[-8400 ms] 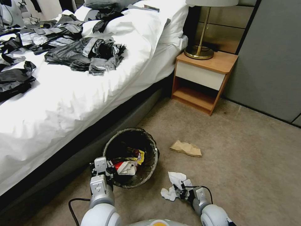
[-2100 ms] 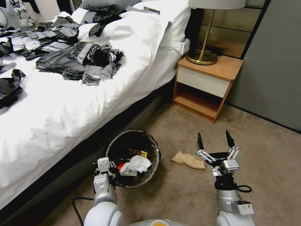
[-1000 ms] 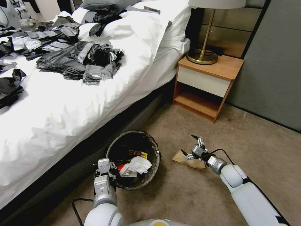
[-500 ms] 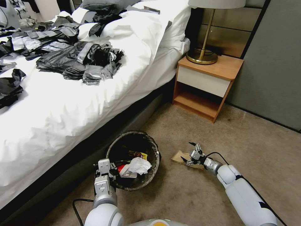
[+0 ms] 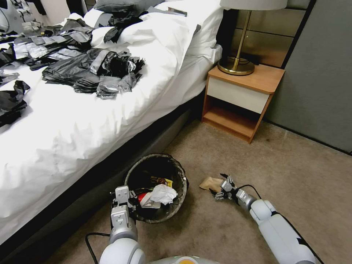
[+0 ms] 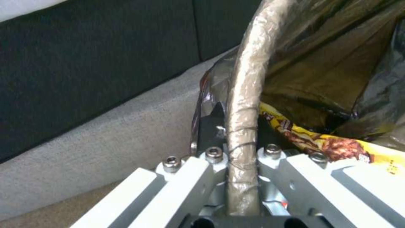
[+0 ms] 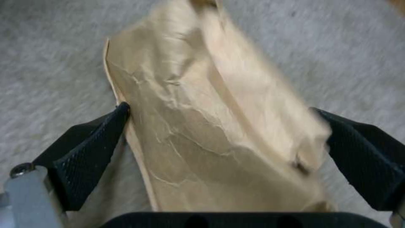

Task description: Pick up the trash bin, then pick up the garbage from the floor and place it into the trash bin.

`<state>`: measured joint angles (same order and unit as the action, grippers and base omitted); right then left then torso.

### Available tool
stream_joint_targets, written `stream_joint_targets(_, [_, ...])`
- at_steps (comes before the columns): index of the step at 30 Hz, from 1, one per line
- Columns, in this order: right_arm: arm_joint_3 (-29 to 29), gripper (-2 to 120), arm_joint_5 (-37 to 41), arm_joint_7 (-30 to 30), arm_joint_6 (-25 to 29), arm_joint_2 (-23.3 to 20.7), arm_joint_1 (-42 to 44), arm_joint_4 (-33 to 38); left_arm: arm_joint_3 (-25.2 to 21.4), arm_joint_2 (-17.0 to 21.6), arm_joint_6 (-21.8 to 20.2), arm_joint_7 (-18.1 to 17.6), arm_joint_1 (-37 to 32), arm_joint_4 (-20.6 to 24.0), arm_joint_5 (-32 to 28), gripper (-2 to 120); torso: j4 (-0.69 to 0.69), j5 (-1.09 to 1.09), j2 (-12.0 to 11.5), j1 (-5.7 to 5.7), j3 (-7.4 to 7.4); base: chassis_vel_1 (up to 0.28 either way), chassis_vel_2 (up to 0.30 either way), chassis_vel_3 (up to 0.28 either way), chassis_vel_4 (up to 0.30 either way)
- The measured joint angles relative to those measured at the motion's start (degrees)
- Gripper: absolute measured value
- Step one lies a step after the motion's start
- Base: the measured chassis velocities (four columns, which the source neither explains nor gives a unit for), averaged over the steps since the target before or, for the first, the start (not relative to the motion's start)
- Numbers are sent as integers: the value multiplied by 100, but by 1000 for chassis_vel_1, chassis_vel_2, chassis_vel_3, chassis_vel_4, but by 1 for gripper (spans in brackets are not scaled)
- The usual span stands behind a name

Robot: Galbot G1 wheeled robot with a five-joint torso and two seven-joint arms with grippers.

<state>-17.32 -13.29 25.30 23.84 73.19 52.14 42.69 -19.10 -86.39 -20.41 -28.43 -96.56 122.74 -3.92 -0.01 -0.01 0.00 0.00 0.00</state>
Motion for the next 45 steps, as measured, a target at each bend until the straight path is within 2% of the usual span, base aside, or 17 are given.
stream_joint_targets(7, [-88, 74, 167, 47, 43, 105, 46, -276, 21, -14, 0, -2, -14, 11, 6, 0, -1, -4, 1, 0, -1, 0, 0, 0, 0])
stream_joint_targets(13, [-100, 59, 213, 55, 69, 111, 46, -350, 11, -2, 0, -3, -37, 42, 6, 0, 1, 0, 2, -1, -1, 0, 0, 0, 0])
stream_joint_targets(15, [-98, 46, 236, 57, 69, 106, 49, -353, 2, 0, 1, -5, -45, 51, 6, 0, 2, 2, 1, -1, -1, 0, 0, 0, 0])
stream_joint_targets(16, [-98, 46, 236, 57, 69, 106, 49, -353, 2, 0, 1, -5, -45, 51, 6, 0, 2, 2, 1, -1, -1, 0, 0, 0, 0])
stream_joint_targets(18, [-89, 34, 292, 50, 69, 82, 66, -299, 8, -5, 2, -5, -51, 57, 11, 0, 4, 5, 1, -1, -1, 0, 0, 0, 0])
stream_joint_targets(20, [-84, 31, 311, 40, 68, 77, 76, -274, 12, -7, 2, -5, -49, 58, 13, 0, 4, 5, 1, 0, 0, 0, 0, 0, 0])
stream_joint_targets(22, [-67, 19, 374, -26, 62, 62, 111, -157, 20, -9, 5, -5, -47, 72, 16, 0, 1, 3, 0, 0, 0, 0, 0, 0, 0])
stream_joint_targets(24, [-63, 18, 404, -42, 59, 55, 124, -121, 20, -7, 7, -5, -49, 74, 16, 0, 1, 2, 1, 0, 1, 0, 0, 0, 0])
stream_joint_targets(27, [-45, 2, 529, -113, 49, 47, 183, 65, 17, -4, 9, -5, -44, 76, 16, 0, -1, 0, 0, 0, 1, 0, 0, 0, 0])
stream_joint_targets(32, [-34, 0, 639, -174, 77, 50, 216, 173, 18, -4, 10, -5, -32, 76, 15, 0, -1, 0, 0, 0, 1, 0, 0, 0, 0])
stream_joint_targets(37, [-32, 0, 1100, -460, 231, 62, 348, 578, 19, 0, 12, -3, -12, 63, 8, 0, 0, 2, 0, 0, 1, 0, 0, 0, 0])
stream_joint_targets(39, [-30, 0, 1360, -576, 263, 45, 457, 930, 18, 6, 12, -3, -1, 48, 2, 0, 1, 2, 0, 0, 1, 0, 0, 0, 0])
stream_joint_targets(40, [-19, 0, 1585, -693, 268, 5, 580, 1352, 14, 12, 12, -3, 6, 30, -2, 0, 0, 1, 0, 0, 1, 0, 0, 0, 0])
stream_joint_targets(41, [-19, 0, 1585, -693, 268, 5, 580, 1352, 14, 12, 12, -3, 6, 30, -2, 0, 0, 1, 0, 0, 1, 0, 0, 0, 0])
stream_joint_targets(43, [-1, 0, 1839, -805, 268, -48, 751, 1960, 16, 15, 12, -3, 16, 10, -4, 0, 0, 0, 0, 0, 1, 0, 0, 0, 0])
stream_joint_targets(44, [27, 0, 2103, -892, 262, -93, 933, 2655, 17, 16, 12, -2, 27, -9, -4, 0, 1, 1, 0, 0, 1, 0, 0, 0, 0])
stream_joint_targets(45, [27, 0, 2103, -892, 262, -93, 933, 2655, 17, 16, 12, -2, 27, -9, -4, 0, 1, 1, 0, 0, 1, 0, 0, 0, 0])
